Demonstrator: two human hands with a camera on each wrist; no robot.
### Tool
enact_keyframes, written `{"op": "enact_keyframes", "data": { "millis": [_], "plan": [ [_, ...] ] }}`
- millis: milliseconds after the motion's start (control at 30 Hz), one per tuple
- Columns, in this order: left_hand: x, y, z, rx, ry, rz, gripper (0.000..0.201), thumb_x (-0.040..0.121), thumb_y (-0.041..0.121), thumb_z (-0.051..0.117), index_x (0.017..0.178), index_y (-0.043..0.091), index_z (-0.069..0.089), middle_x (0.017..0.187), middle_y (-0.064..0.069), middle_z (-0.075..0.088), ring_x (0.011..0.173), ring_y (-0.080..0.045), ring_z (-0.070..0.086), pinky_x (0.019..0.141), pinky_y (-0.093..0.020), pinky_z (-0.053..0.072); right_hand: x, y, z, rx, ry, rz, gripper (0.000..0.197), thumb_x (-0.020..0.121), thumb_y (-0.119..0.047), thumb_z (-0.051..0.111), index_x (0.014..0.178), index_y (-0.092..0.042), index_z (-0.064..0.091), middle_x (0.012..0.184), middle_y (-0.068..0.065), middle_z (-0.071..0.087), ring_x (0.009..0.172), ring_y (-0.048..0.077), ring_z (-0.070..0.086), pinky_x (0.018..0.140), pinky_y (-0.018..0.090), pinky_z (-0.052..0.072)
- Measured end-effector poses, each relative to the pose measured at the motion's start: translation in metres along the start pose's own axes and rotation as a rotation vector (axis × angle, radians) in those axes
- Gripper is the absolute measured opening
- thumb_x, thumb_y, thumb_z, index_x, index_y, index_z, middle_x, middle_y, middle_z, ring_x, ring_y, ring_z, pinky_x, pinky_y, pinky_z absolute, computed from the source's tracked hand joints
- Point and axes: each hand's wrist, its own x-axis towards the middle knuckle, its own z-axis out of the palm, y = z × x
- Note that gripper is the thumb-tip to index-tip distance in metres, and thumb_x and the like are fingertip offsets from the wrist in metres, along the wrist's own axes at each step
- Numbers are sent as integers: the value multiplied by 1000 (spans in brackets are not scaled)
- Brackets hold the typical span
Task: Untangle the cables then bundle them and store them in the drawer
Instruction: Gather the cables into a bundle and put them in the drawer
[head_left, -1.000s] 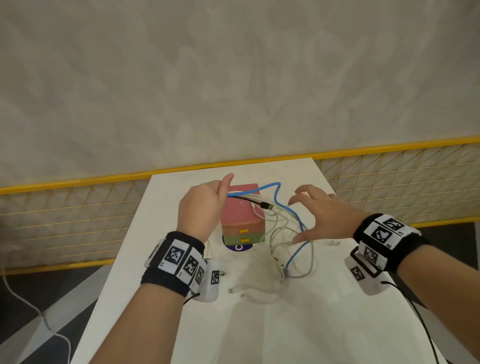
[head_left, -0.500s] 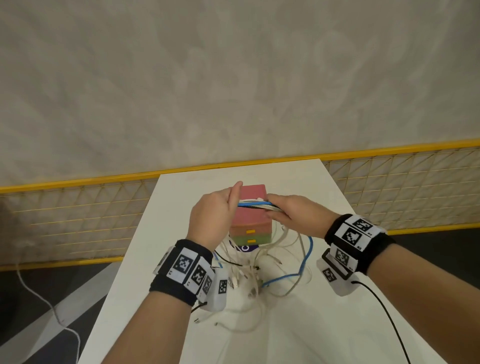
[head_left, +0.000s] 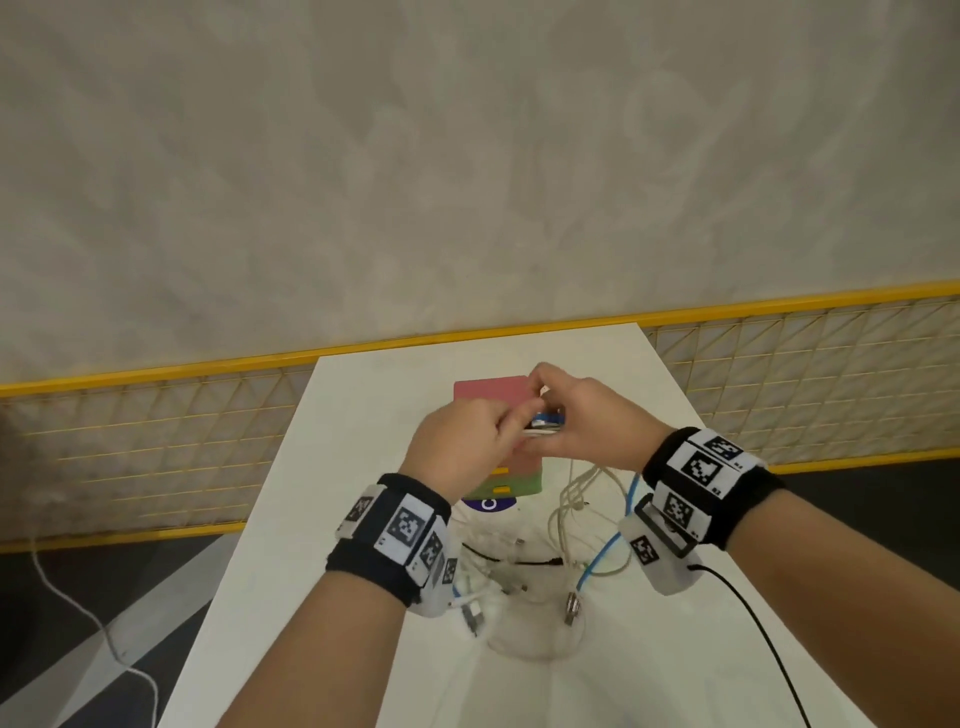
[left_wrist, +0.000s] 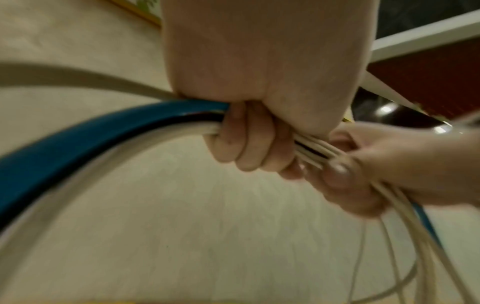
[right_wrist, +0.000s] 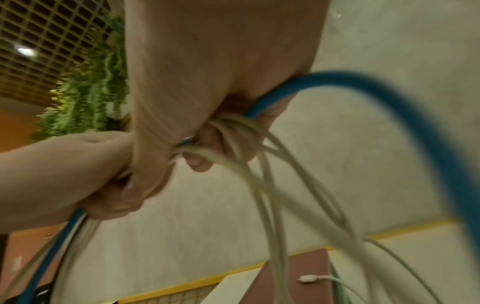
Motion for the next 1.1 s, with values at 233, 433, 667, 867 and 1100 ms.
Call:
{"op": "enact_keyframes", "data": {
  "millis": [233, 433, 667, 867, 1100],
  "plan": [
    [7, -12, -27, -153, 244, -93, 61, 96, 57, 39, 55, 14, 53, 50, -3, 47, 55, -23, 49, 54, -35, 37, -22, 44, -8, -380, -39, 43, 37, 80, -63, 58, 88, -28, 47, 59, -8, 51, 55, 12, 48, 51, 23, 30],
    [7, -9, -34, -170, 272, -99, 60, 99, 50, 40, 48, 19, 31, 45, 1, 33, 47, -18, 36, 49, -33, 26, -28, 56, -10, -375, -168, 200, 72, 69, -81, 49, 126, -41, 33, 93, -16, 70, 88, 16, 65, 81, 33, 48],
    [9, 4, -29, -225, 287, -70, 61, 100, 50, 38, 54, 9, 36, 53, -13, 43, 53, -28, 42, 53, -38, 32, -4, 23, -6, -173, -124, 112, 59, 83, -52, 62, 133, -42, 34, 84, -4, 72, 87, 11, 65, 95, 37, 37],
    [18, 3, -49, -467, 467, -95, 63, 100, 46, 42, 54, 3, 36, 57, -19, 42, 51, -20, 35, 51, -33, 26, -24, 64, 35, -165, -268, 243, 20, 85, -48, 61, 93, -30, 55, 84, -9, 75, 81, 11, 63, 83, 32, 43],
    [12, 4, -45, -587, 467, -158, 64, 99, 44, 45, 55, -3, 39, 51, -8, 37, 44, -12, 29, 51, -30, 25, -20, 70, 39, -232, -286, 349, 62, 84, -47, 62, 136, -31, 31, 80, -19, 62, 87, 12, 56, 94, 38, 34]
  ]
}}
